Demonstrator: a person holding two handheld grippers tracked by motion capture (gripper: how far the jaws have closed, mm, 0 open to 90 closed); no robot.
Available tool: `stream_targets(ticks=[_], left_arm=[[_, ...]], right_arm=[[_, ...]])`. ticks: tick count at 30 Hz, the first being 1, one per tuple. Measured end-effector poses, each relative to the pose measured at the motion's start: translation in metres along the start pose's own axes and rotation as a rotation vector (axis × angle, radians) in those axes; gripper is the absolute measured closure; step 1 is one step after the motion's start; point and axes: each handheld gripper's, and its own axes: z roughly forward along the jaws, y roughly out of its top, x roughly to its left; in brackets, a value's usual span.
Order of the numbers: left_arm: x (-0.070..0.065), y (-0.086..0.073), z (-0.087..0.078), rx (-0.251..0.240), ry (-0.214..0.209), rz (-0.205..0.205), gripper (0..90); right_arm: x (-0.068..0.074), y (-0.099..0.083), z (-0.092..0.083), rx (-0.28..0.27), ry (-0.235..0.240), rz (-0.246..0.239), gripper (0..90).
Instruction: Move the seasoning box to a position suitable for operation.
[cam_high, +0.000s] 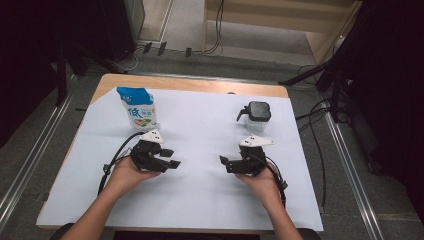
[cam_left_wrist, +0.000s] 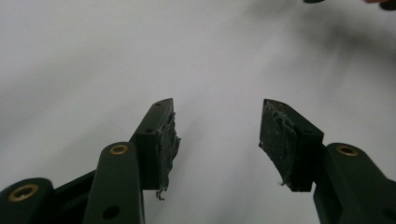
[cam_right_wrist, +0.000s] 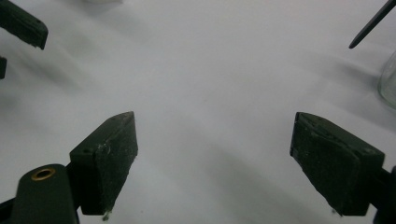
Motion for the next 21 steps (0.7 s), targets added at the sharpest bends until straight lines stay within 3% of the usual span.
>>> stream_targets(ticks=[4, 7, 11, 14, 21], left_arm=[[0.0, 0.0, -0.006, -0.033, 0.017, 0.022, 46.2], [0.001, 0.001, -0.008, -0.053, 0.021, 0.011, 44.3], [0.003, 0.0, -0.007, -0.024, 0.018, 0.001, 44.3], [0.004, 0.0, -0.008, -0.026, 0.002, -0.016, 45.4], [0.003, 0.0, -0.009, -0.02, 0.016, 0.016, 45.9]], right_arm=[[0.001, -0.005, 0.001, 0.018, -0.004, -0.02, 17.0], [-0.001, -0.005, 0.001, 0.028, -0.019, -0.02, 17.0], [-0.005, -0.006, -0.001, 0.03, -0.022, -0.021, 21.3], [-0.009, -0.005, -0.003, 0.032, -0.022, 0.006, 22.7], [-0.012, -0.004, -0.008, 0.003, -0.028, 0.022, 28.8]])
